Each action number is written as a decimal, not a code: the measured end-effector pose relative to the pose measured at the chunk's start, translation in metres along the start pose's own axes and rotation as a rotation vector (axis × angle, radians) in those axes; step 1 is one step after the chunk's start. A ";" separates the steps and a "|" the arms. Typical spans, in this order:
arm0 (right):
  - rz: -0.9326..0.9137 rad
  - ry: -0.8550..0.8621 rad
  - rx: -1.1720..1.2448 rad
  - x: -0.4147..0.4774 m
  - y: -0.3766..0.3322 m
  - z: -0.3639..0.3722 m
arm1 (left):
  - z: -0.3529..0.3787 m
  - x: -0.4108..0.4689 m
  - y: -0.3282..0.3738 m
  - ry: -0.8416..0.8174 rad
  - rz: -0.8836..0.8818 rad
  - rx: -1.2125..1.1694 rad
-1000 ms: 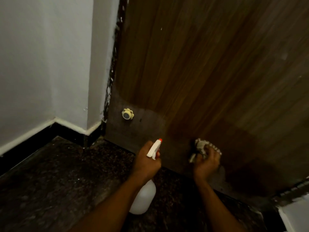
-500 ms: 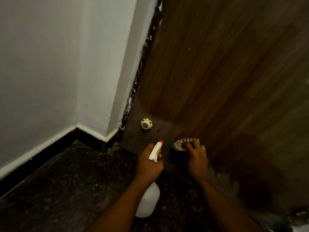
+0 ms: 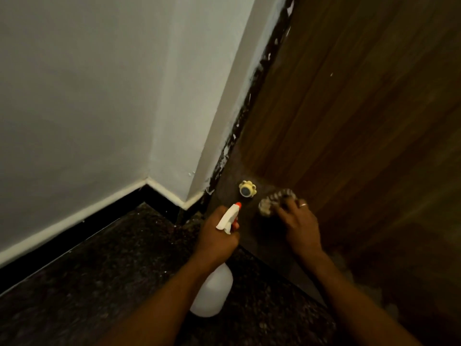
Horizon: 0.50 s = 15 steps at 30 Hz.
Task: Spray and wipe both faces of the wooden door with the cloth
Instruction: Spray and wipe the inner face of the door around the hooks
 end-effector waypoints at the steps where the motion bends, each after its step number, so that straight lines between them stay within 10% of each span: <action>1: 0.035 0.061 0.015 0.014 -0.003 -0.011 | -0.005 0.000 -0.001 0.011 -0.005 0.013; 12: -0.464 -0.233 -0.143 0.124 -0.059 -0.023 | -0.019 -0.001 0.010 0.064 -0.050 0.056; 15: -0.309 -0.131 -0.152 0.153 -0.065 -0.032 | -0.023 -0.003 0.011 0.082 -0.051 0.020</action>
Point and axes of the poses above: each hand's wrist, its own x-axis towards the middle knuckle, its own z-axis out of the palm, y = z × x, the point moved 5 cm from there along x, towards the middle knuckle, and after that the axes turned 1 degree about -z, right-handed, at the moved point
